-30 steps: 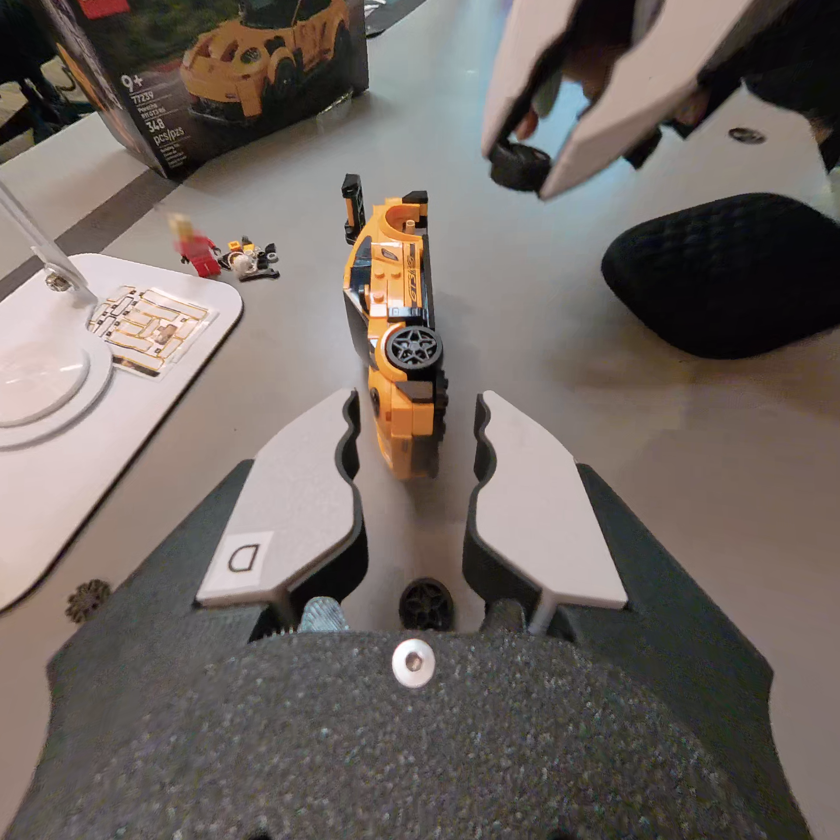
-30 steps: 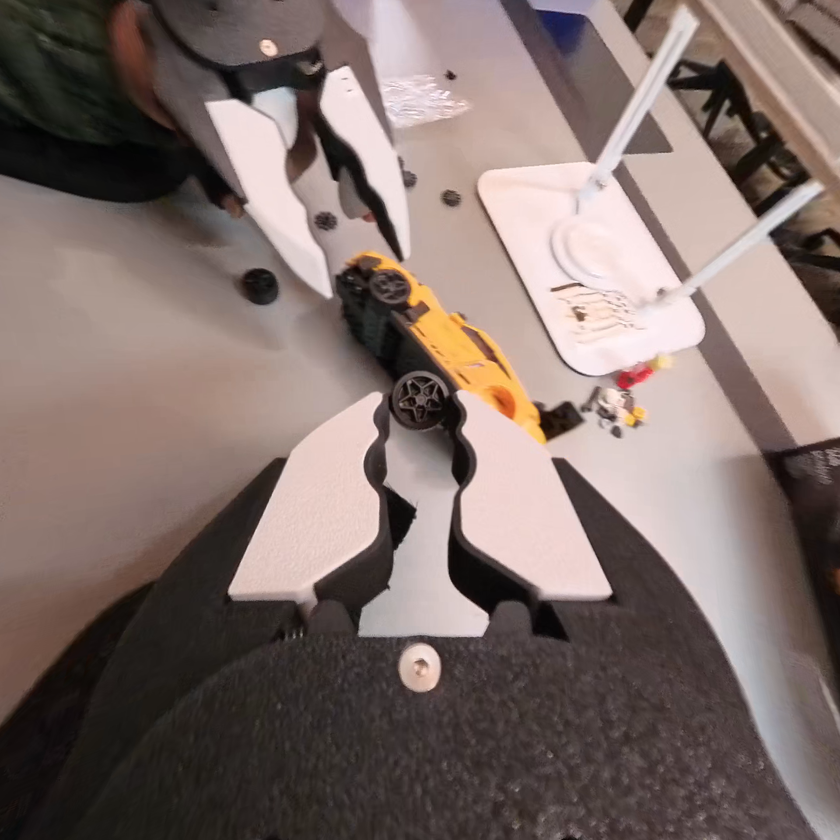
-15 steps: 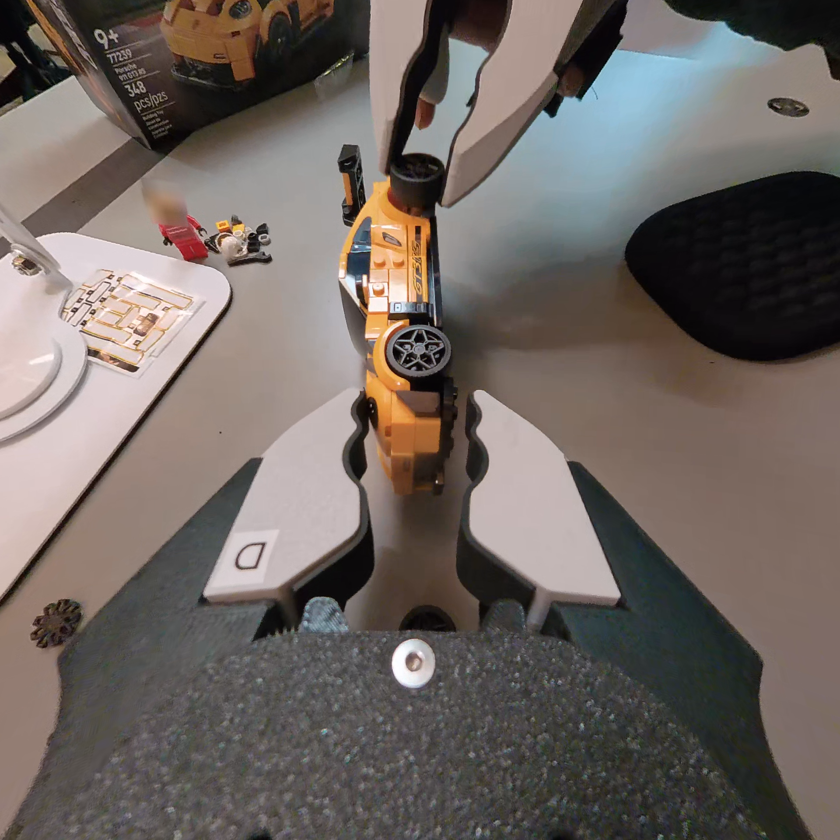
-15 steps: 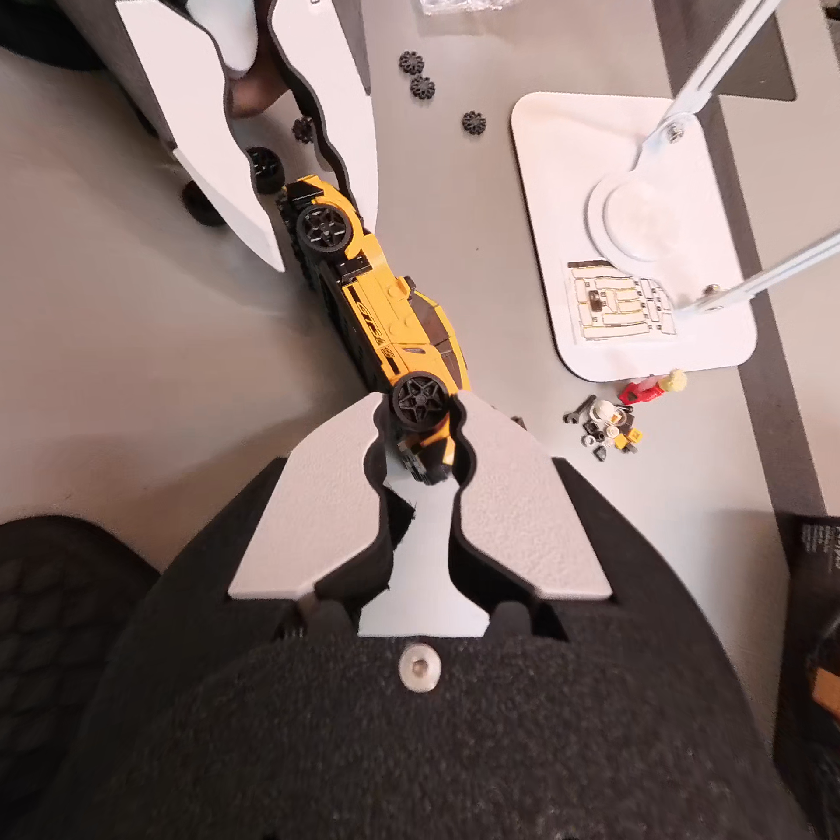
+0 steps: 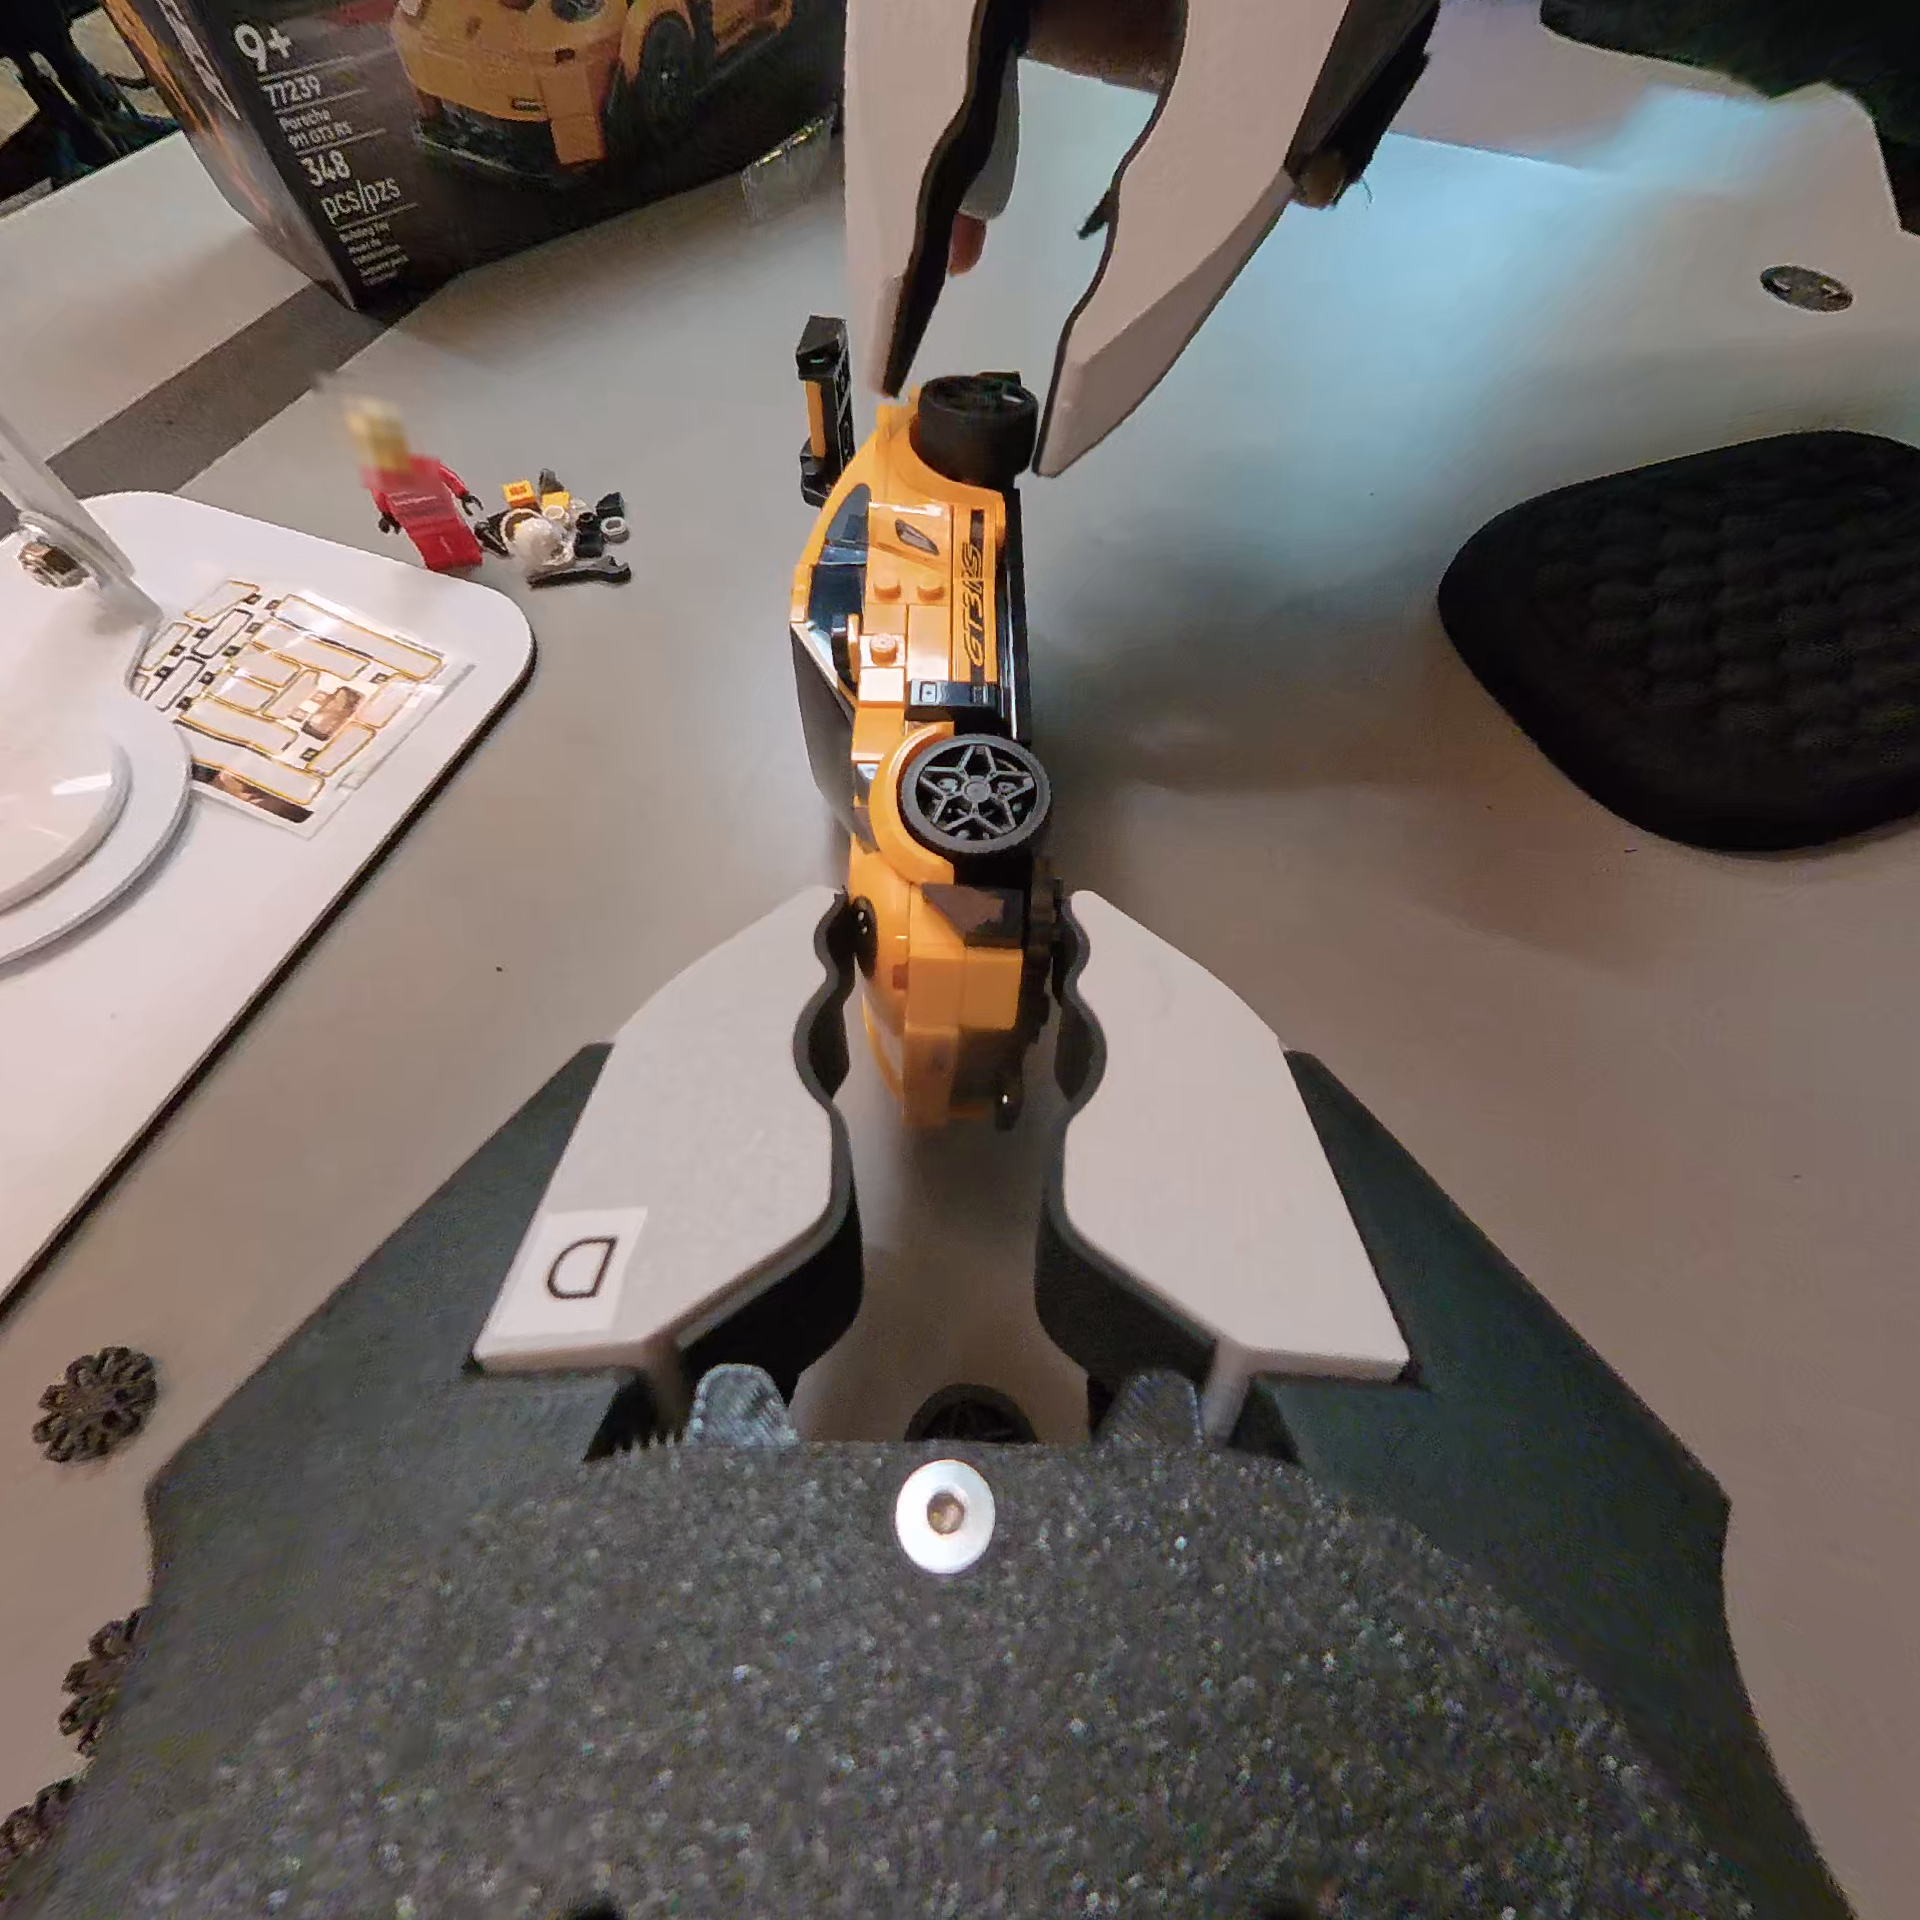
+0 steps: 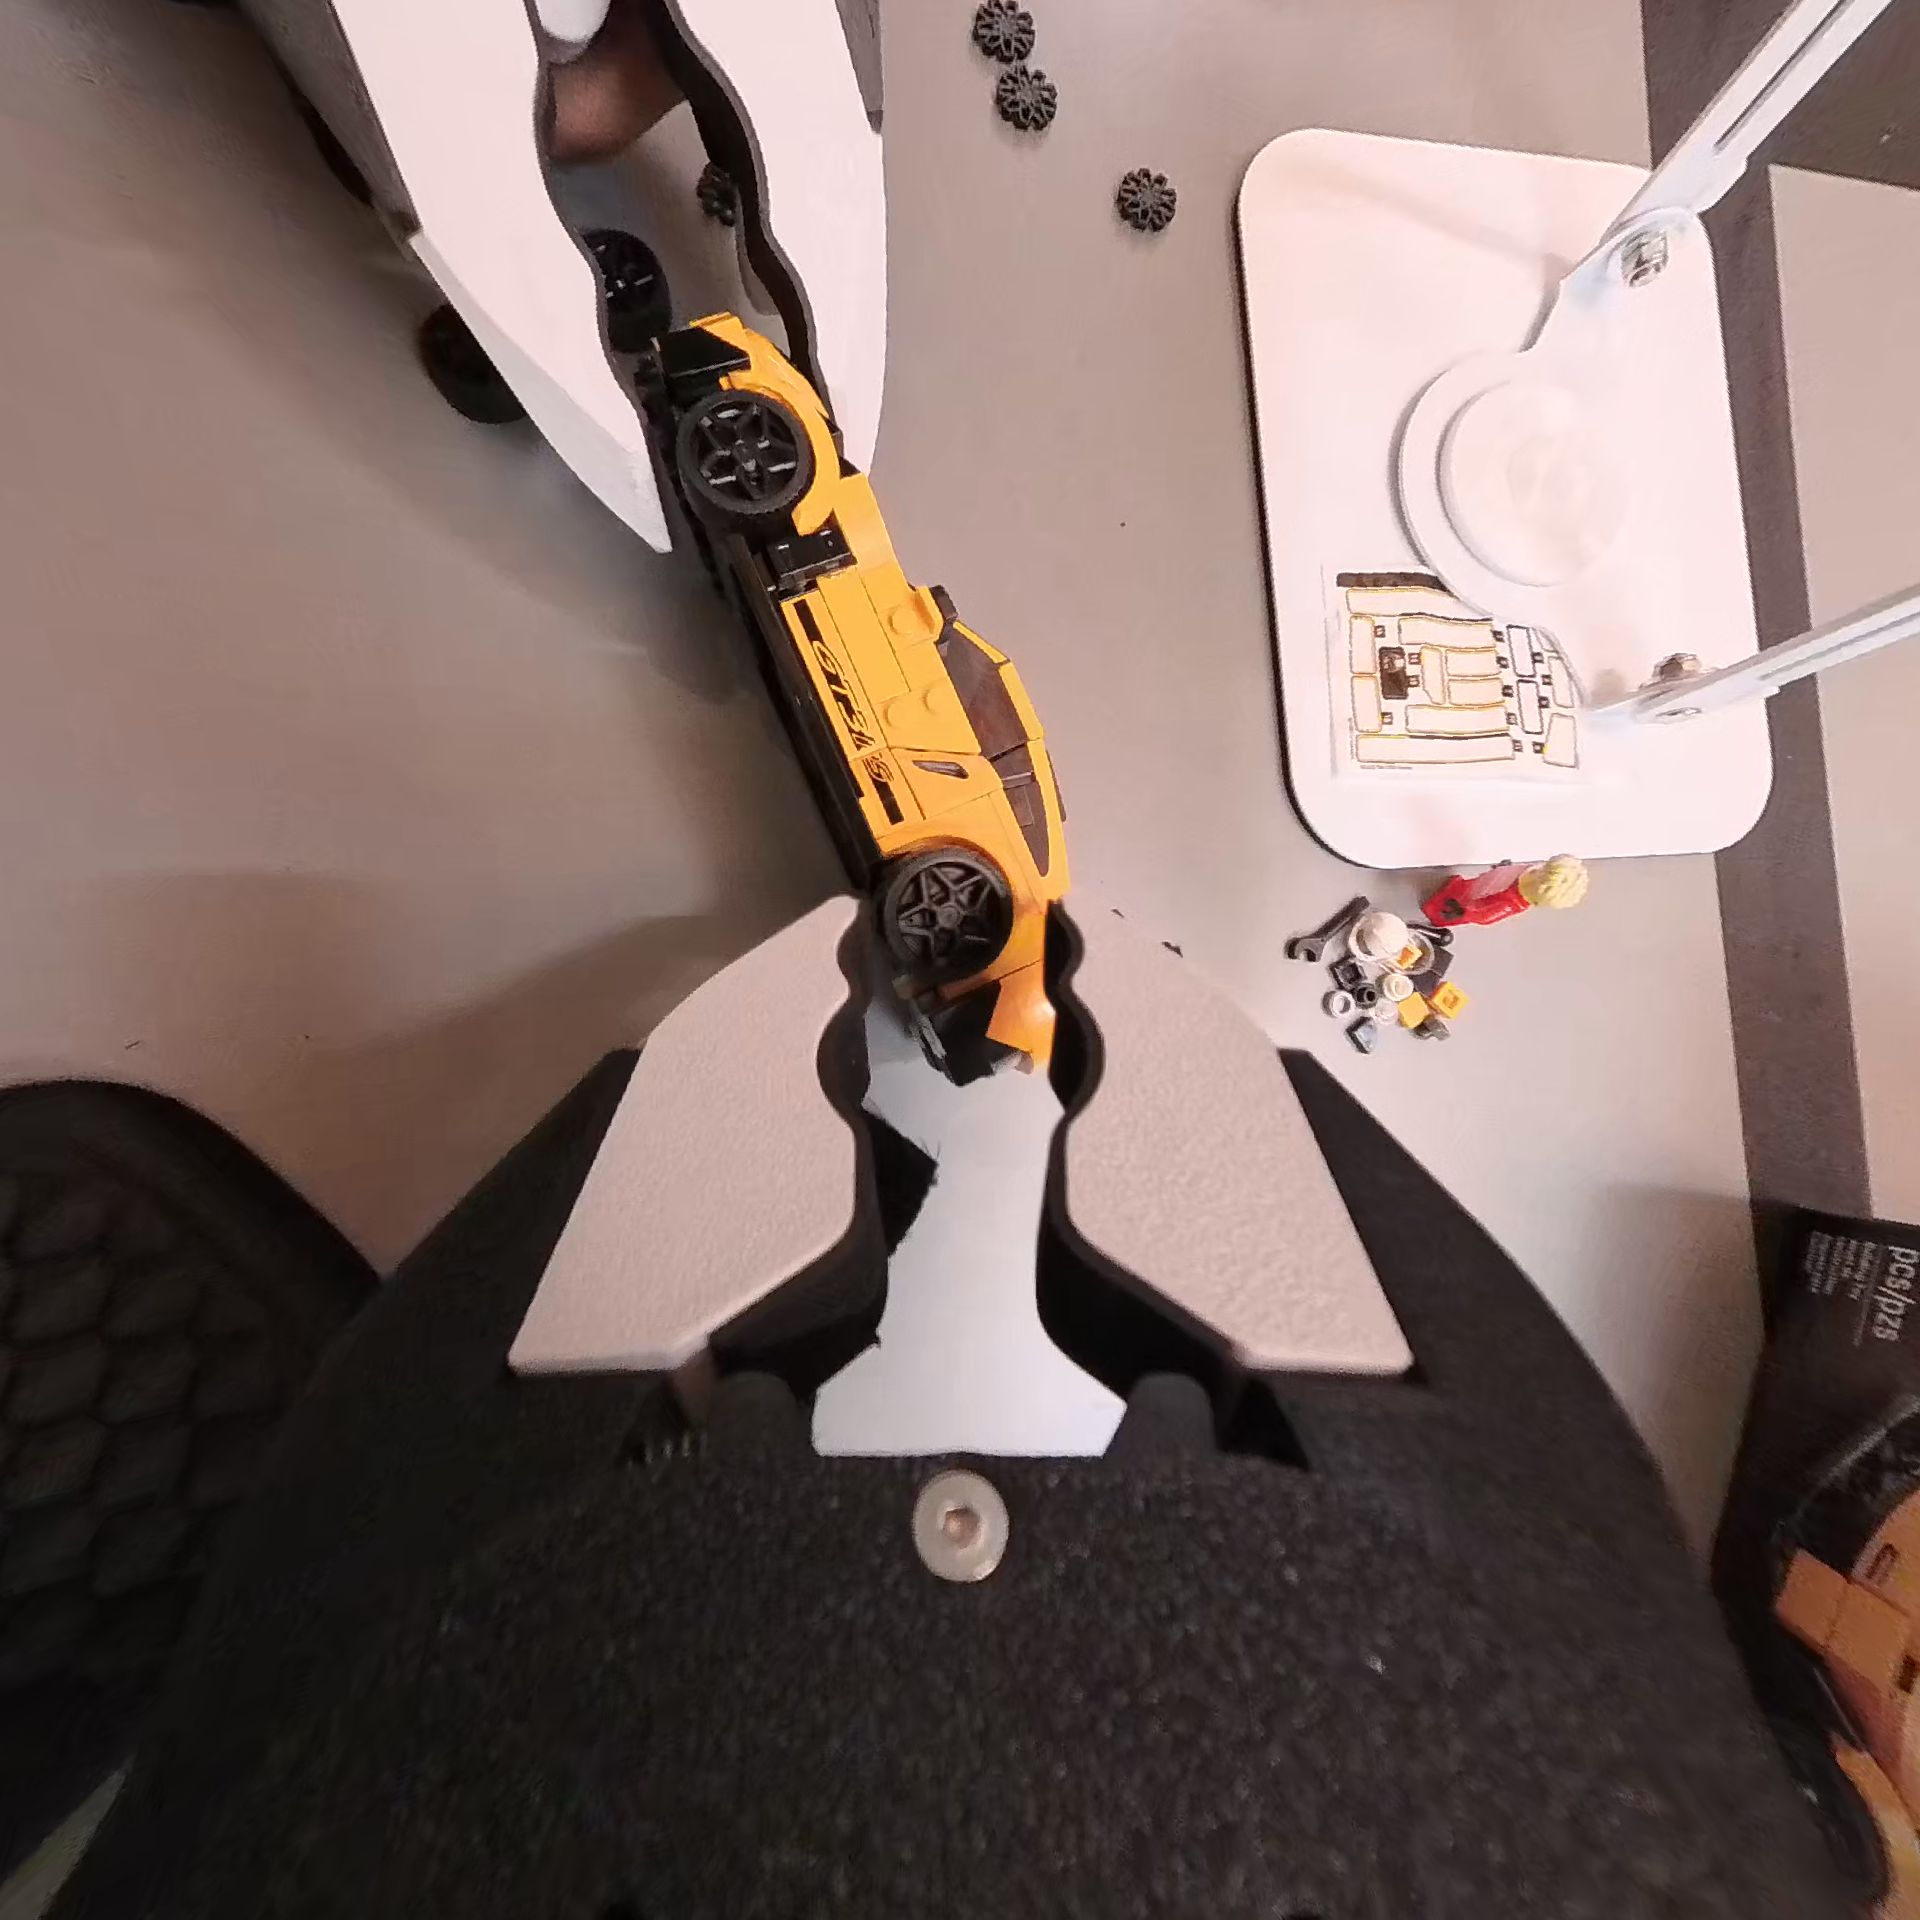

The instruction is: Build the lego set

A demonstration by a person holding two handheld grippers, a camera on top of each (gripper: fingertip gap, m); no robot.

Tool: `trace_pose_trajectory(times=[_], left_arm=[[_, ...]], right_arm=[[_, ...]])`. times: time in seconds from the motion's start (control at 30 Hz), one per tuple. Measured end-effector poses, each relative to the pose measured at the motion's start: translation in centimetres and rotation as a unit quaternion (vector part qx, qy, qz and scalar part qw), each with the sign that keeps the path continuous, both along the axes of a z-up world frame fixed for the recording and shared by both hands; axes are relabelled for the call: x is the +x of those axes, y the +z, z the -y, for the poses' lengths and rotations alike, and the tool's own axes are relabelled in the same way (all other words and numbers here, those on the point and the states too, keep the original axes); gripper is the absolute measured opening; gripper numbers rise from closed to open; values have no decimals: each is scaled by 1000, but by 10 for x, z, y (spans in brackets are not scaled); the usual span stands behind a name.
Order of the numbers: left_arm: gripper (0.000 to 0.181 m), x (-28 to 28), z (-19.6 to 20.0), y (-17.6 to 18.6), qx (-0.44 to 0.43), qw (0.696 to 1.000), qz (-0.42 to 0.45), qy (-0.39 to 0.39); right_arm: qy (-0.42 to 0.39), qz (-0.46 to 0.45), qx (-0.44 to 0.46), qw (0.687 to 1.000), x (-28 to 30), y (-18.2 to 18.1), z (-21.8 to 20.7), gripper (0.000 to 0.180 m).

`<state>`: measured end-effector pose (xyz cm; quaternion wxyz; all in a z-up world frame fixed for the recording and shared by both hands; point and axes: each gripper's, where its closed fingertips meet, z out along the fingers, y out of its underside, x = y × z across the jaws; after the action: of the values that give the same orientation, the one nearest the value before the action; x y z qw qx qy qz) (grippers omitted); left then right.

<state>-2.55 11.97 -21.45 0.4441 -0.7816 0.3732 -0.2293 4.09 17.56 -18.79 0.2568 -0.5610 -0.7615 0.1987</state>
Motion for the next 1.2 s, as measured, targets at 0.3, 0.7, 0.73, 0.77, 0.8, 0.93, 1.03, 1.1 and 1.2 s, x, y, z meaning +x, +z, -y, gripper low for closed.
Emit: trace_pose_trajectory(times=[0.3,0.7,0.73,0.77,0.8,0.93,1.03,1.1,1.2], left_arm=[[36,0,0,-1,-7,1000,6,2],[36,0,0,-1,-9,1000,1,1],[36,0,0,-1,-9,1000,1,-1],[36,1,0,-1,-9,1000,-1,-2],[36,1,0,-1,-9,1000,-2,-4],[36,1,0,-1,-7,1000,-6,-8],[36,1,0,-1,-8,1000,-3,-7],[36,1,0,-1,-7,1000,0,-6],[36,0,1,-1,-3,1000,0,-5]], right_arm=[[8,-3,17,1000,3,8,5,16],[50,120,86,988,3,1,4,14],[59,136,99,984,2,-1,5,14],[68,150,115,980,2,-4,4,14],[74,157,129,976,1,-4,4,13],[78,165,131,974,1,-4,3,13],[72,155,119,978,1,-3,4,13],[61,135,103,984,0,0,5,14],[37,73,70,994,-3,17,12,18]])
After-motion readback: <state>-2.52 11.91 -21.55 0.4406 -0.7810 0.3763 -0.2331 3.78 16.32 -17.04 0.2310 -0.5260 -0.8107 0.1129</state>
